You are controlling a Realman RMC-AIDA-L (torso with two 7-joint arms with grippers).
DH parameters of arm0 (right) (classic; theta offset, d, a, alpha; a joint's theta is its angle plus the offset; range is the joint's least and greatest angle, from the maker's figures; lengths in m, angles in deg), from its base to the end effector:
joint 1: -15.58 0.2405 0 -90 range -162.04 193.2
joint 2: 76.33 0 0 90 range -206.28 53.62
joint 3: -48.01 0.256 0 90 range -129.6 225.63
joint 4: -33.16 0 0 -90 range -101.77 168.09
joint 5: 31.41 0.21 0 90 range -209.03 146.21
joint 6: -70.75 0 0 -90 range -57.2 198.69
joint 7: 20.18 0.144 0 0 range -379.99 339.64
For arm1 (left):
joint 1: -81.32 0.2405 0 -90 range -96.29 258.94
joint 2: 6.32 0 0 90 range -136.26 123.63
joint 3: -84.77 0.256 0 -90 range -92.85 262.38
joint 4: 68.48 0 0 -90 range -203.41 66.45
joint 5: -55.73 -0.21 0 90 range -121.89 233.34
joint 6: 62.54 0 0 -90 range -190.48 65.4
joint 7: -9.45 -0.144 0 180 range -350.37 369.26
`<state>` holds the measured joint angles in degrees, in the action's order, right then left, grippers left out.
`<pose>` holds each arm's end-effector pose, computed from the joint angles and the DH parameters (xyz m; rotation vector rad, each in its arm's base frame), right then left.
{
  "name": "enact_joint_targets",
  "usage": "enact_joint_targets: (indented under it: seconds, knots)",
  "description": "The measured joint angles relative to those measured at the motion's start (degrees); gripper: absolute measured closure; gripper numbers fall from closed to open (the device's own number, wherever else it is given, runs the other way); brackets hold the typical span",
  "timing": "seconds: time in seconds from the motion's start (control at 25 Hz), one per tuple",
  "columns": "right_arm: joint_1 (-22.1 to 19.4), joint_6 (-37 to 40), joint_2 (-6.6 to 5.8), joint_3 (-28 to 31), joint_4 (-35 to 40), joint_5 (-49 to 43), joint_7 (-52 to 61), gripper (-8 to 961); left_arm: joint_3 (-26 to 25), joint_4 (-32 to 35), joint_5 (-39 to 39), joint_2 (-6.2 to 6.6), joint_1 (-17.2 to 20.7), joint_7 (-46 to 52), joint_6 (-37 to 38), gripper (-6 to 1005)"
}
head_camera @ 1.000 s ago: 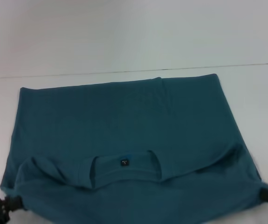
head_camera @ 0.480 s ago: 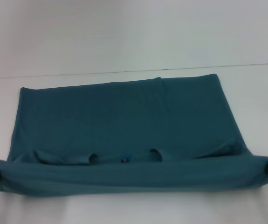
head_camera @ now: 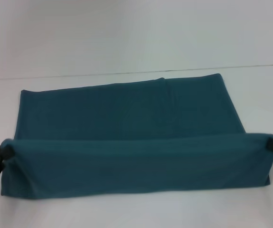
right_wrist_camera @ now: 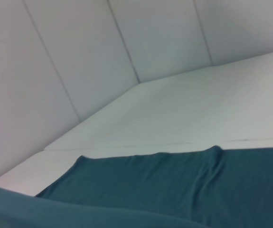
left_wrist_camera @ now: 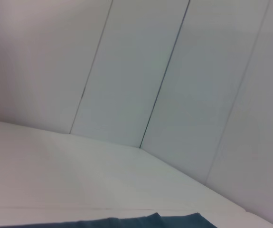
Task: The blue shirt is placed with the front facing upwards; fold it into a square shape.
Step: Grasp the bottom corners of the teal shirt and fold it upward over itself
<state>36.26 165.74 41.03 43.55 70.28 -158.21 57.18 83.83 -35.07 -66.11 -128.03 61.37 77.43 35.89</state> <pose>0.3627 0.2635 0.0636 -2.2224 0.9724 0.7844 -0.3442 0.2529 0.0381 -2.1301 -0.8353 -0.9878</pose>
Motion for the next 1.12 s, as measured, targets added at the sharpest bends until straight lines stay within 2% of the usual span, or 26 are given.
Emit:
enact_joint_targets:
  seconds: [0.16,0.28,0.4,0.64,0.92,1.12]
  knots:
    - [2.7,-4.5,0.34,-0.5,-0.5,0.1,0.8,911,-0.1,-1.5,0.1,-0.37,-2.6,0.0,-5.1,954]
    - [5.0,-8.3,0.7,-1.1,-1.0,-0.2,1.2,910,-0.2,-1.7,0.3,-1.47,-4.5,-0.3,-10.1,955]
    - [7.0,-12.3,0.99,-1.9,-2.0,-0.1,1.6,910,0.0,-2.5,0.4,-2.0,-6.5,-0.4,-15.2,955]
    - [10.2,-18.5,1.1,-2.7,-3.2,0.1,1.5,910,0.0,-4.4,2.0,-1.98,-10.2,-0.5,-25.1,955]
    - [13.3,-22.6,0.67,-2.9,-3.7,0.9,1.6,910,0.2,-4.8,4.7,-1.54,-13.3,-0.6,-31.0,955]
    - [15.7,-27.2,0.96,-3.0,-3.9,1.7,1.6,910,0.9,-5.4,5.1,-1.46,-16.4,-0.6,-36.9,955]
